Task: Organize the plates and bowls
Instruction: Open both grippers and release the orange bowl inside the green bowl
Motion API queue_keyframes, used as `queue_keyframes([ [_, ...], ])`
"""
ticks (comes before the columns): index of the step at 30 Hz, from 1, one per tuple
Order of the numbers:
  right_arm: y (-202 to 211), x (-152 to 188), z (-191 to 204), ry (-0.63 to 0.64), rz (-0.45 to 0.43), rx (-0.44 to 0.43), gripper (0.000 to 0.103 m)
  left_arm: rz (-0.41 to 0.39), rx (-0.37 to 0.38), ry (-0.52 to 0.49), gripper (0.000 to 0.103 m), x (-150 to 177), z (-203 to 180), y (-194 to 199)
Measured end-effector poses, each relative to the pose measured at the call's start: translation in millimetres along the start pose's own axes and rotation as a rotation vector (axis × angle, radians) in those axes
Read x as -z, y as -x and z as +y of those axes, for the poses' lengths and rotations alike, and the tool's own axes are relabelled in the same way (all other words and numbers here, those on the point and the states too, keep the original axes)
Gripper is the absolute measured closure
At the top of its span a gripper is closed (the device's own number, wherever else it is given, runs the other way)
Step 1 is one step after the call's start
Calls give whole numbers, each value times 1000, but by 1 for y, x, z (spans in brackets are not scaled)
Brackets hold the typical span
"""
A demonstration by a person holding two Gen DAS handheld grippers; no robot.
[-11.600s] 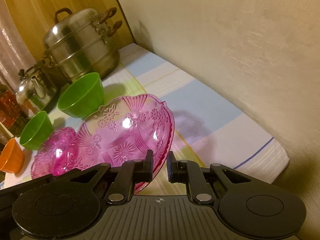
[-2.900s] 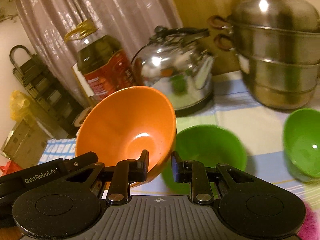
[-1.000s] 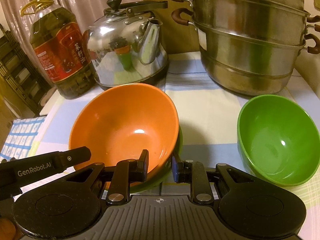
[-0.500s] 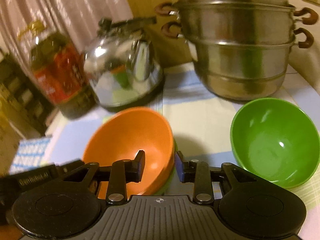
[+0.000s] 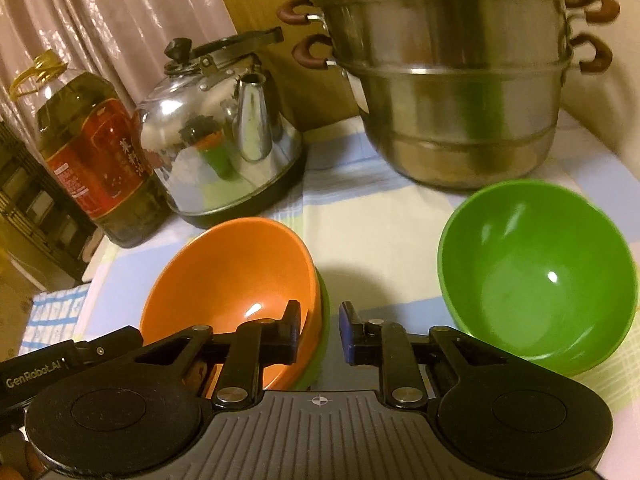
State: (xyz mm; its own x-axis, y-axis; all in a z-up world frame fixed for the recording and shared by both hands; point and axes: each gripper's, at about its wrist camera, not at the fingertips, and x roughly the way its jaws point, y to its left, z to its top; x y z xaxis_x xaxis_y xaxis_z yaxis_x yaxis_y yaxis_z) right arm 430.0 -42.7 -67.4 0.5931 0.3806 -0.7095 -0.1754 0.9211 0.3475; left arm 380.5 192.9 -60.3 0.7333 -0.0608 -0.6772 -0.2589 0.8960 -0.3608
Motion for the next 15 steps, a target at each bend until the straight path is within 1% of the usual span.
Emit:
queue_keyframes([
  [4, 1, 0, -4, -28, 8, -12, 81, -6, 3, -12, 83, 2, -4, 4],
  [6, 7, 0, -4, -33, -10, -11, 81, -11, 6, -29, 83, 3, -9, 7],
  [9, 19, 0, -1, -2, -36, 16, 79, -16, 10, -56, 83, 6, -18, 13],
  [12, 37, 4, -2, 21, -66, 55, 73, -18, -2, -89, 81, 11, -28, 22],
  [14, 52, 9, -5, 32, -82, 83, 67, -16, -11, -113, 80, 17, -36, 29],
  [15, 59, 12, -6, 43, -89, 89, 66, -16, -11, -127, 79, 21, -41, 34],
])
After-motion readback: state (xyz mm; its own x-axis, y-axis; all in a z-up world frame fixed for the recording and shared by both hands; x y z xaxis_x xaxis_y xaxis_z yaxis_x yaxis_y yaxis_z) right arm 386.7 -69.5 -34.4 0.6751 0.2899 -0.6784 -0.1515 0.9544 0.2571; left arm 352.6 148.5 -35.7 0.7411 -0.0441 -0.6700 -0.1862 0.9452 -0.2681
